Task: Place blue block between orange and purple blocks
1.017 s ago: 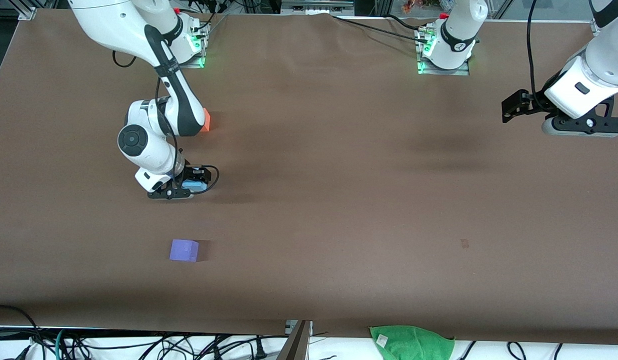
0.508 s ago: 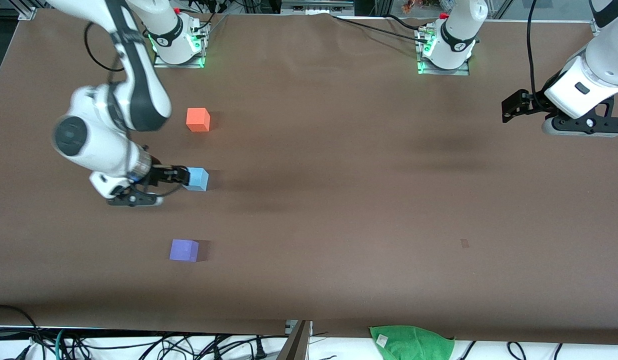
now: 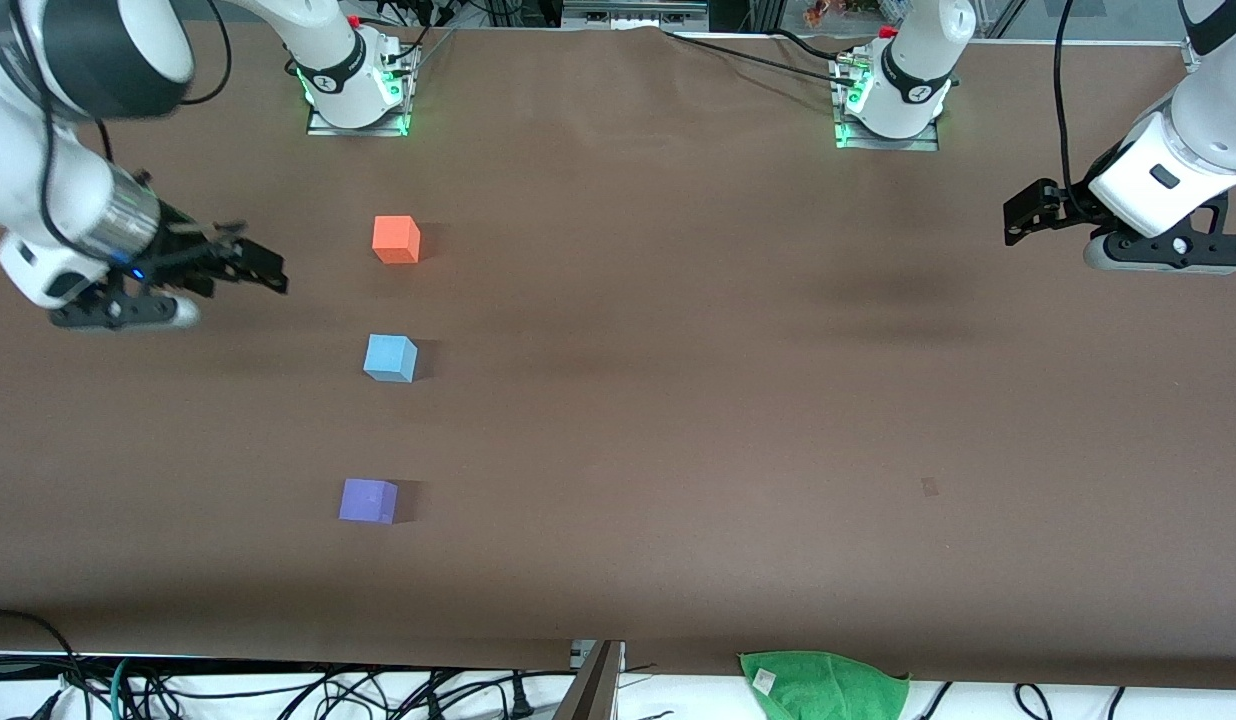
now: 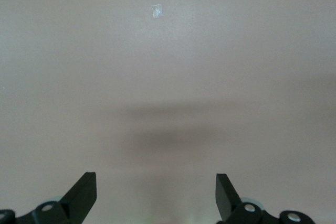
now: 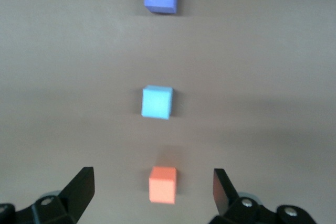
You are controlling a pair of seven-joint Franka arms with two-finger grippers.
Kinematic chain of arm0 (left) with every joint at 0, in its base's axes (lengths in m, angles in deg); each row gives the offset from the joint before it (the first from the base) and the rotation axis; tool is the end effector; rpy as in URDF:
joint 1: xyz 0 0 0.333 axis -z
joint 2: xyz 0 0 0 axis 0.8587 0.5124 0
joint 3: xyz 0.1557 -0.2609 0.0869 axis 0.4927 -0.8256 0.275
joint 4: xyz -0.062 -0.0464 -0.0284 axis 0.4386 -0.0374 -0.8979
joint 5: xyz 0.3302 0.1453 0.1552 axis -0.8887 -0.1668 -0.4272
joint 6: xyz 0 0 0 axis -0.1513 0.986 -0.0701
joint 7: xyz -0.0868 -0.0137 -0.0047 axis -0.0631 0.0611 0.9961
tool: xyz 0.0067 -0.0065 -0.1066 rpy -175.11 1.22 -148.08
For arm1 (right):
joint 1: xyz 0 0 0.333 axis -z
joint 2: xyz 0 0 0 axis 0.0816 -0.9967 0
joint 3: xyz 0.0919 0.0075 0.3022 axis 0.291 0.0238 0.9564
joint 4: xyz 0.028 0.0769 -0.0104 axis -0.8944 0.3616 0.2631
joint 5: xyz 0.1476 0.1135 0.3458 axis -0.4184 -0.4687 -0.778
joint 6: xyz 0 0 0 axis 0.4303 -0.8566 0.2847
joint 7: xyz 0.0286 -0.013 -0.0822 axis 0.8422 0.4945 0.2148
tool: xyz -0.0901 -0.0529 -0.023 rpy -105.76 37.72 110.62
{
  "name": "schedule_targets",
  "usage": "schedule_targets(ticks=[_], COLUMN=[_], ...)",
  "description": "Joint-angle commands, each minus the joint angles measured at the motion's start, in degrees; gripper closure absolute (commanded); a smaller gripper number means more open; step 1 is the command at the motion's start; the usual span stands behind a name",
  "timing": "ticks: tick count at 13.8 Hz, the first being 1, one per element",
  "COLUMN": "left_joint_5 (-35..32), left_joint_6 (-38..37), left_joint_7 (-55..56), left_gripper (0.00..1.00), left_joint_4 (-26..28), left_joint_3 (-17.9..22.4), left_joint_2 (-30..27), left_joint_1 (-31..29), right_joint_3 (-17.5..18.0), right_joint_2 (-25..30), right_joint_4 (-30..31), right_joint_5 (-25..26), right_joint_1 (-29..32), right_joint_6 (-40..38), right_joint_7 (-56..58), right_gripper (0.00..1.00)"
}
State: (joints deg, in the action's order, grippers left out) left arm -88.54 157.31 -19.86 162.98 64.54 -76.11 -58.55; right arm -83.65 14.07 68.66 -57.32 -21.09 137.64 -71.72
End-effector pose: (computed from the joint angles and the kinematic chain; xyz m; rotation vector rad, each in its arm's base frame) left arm 0.5356 -0.0472 0.5807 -3.1119 0.0540 0.1600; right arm 0.5658 0.0771 0.5461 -3.0649 -0.0552 0.1112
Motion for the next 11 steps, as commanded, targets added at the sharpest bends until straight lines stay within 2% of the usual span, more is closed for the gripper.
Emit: schedule_targets(ticks=[1, 2, 3, 6, 7, 11], left_joint_5=[0.5, 0.59, 0.5, 0.5, 0.59, 0.59], left_joint_6=[-1.21, -1.21, -1.29, -1.21, -1.21, -1.21], left_joint_7=[0.34, 0.34, 0.34, 0.34, 0.34, 0.34], left_gripper=[0.0, 0.0, 0.0, 0.0, 0.0, 0.0], left_joint_4=[-0.9, -0.9, -0.9, -0.9, -0.9, -0.99], left_joint_3=[0.12, 0.12, 0.03, 0.12, 0.12, 0.03], left_joint_2=[-0.13, -0.13, -0.13, -0.13, -0.13, -0.13], left_joint_1=[0.08, 0.08, 0.08, 0.08, 0.08, 0.08], right_joint_3=[0.62, 1.92, 5.07, 17.63, 19.41, 19.25], right_joint_2=[2.55, 2.64, 2.72, 2.72, 2.72, 2.03], right_joint_4=[-1.13, -2.1, -2.54, -2.63, -2.72, -4.73], right_joint_5=[3.41, 5.08, 6.83, 6.94, 6.85, 6.76], right_joint_1=[-0.25, -0.07, 2.19, 14.75, 16.7, 17.24], right_joint_6=[-3.61, -3.88, -3.97, -4.05, -3.97, -4.14], right_joint_7=[0.57, 0.66, 0.75, -0.04, -0.22, 0.39], right_gripper=[0.0, 0.0, 0.0, 0.0, 0.0, 0.0])
